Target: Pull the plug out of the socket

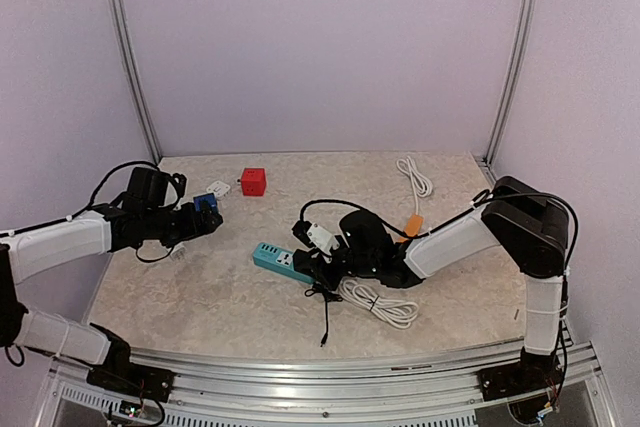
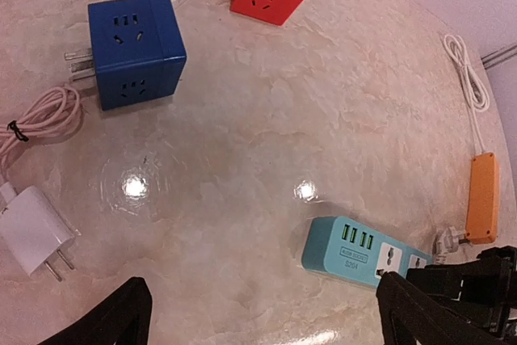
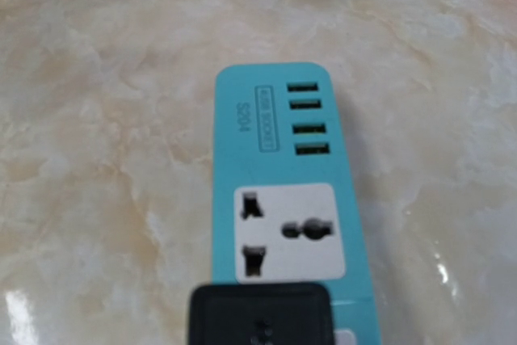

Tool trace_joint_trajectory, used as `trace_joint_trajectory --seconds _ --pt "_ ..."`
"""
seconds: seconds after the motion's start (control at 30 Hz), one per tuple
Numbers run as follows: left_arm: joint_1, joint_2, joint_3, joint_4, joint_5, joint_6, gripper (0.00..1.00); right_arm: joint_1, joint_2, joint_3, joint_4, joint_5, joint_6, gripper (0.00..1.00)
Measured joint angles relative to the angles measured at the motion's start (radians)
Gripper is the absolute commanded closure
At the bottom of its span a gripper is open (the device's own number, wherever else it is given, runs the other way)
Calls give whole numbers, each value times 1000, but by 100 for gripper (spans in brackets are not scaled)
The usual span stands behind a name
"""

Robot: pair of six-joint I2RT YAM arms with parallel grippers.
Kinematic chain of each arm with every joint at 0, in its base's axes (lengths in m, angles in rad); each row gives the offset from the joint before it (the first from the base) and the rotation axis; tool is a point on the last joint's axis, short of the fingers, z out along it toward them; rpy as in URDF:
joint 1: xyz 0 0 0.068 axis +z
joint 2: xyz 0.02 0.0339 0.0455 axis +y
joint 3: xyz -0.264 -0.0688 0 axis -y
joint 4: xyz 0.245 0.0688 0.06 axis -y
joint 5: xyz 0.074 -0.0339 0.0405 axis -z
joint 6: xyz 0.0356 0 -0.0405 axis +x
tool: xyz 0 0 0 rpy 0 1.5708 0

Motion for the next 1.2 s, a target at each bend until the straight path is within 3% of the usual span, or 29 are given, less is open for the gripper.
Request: trace_joint_trajectory --seconds 0.13,0.43,0.8,0.93,1.2 --pt "-81 69 17 24 3 26 14 0 0 0 0 0 0 86" --pt "-244 335 154 31 -7 68 42 0 0 0 -1 0 3 86" --pt "-338 532 349 21 -60 102 56 0 -2 0 -4 0 3 86" --pt "-340 567 376 -10 -98 109 63 0 -2 0 -4 0 3 86" --pt "-356 591 384 -37 -151 123 67 0 -2 2 -7 -1 3 86"
